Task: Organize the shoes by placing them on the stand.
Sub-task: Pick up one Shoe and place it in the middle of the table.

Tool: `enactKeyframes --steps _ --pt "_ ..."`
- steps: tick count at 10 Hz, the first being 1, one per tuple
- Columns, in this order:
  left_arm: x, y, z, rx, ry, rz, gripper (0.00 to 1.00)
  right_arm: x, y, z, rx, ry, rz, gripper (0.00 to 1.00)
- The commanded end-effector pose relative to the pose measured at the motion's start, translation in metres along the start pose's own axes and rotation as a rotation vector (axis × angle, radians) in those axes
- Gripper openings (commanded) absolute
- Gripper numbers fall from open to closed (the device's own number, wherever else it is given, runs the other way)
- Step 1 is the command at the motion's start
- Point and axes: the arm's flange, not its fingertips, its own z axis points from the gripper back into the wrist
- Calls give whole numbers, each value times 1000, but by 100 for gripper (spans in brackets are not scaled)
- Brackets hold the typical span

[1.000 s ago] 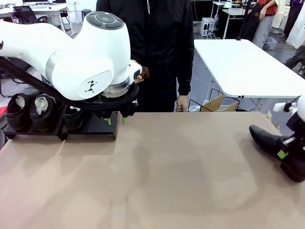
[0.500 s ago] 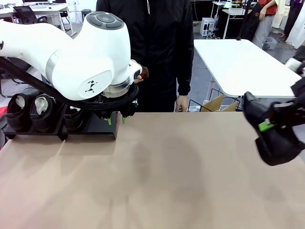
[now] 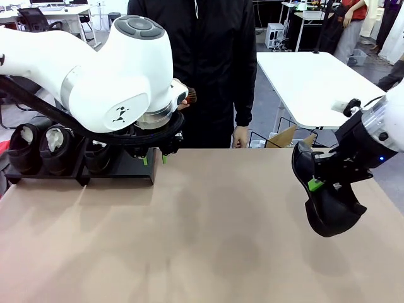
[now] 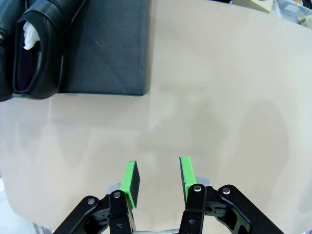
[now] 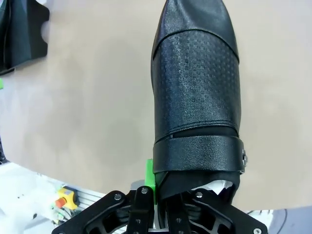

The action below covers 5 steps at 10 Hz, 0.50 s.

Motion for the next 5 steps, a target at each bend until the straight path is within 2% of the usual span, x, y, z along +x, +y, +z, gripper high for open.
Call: enactKeyframes --steps 1,2,3,5 --pt "1 2 1 4 -5 -2 47 1 -7 13 13 -20 3 0" --pt "1 2 1 4 -5 -2 47 0 0 0 0 0 0 0" --pt "1 2 1 4 -5 -2 47 -10 21 -4 -10 -33 12 0" --pt "1 2 1 4 -5 -2 47 -29 104 -38 -88 -100 85 0"
